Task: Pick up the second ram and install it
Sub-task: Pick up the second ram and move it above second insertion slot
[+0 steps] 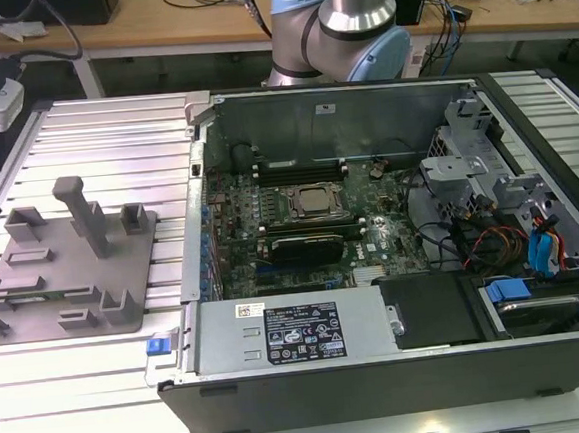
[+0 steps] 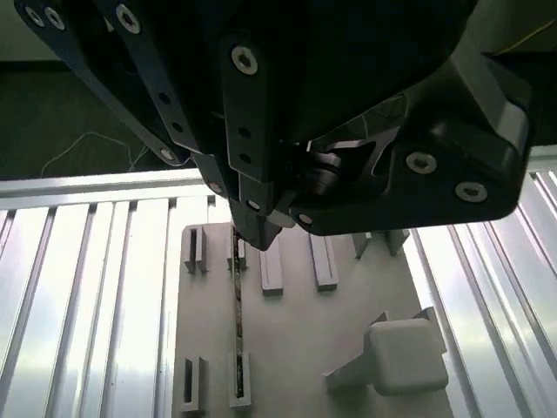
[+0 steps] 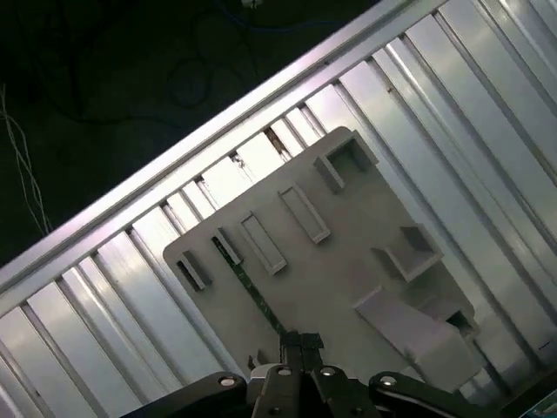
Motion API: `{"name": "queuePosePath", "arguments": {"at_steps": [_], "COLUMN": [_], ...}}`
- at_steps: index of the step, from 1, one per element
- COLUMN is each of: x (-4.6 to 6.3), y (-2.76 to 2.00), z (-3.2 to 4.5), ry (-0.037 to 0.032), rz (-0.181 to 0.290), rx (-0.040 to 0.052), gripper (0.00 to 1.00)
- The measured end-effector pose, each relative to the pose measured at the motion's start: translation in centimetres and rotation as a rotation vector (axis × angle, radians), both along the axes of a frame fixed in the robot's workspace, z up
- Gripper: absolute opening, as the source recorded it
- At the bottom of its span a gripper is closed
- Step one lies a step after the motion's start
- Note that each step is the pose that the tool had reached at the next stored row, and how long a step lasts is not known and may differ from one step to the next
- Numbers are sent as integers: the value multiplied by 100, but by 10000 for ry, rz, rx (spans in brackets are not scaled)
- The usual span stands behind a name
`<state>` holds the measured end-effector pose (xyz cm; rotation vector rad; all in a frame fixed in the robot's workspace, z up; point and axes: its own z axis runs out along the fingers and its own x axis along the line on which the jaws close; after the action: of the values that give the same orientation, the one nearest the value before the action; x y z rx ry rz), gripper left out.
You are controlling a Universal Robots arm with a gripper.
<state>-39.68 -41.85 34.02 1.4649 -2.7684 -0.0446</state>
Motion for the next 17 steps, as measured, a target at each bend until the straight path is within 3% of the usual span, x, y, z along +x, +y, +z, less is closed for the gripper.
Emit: {"name": "queuePosePath", "arguments": {"at_steps": [10,14,17], "x": [0,0,0], "y": [0,0,0], "z": [-35,-52,-53], "ry": [-2,0,-1], "rz": [3966,4949,5050], "rx": [-5,-9,-9], "gripper": [8,8,8]}}
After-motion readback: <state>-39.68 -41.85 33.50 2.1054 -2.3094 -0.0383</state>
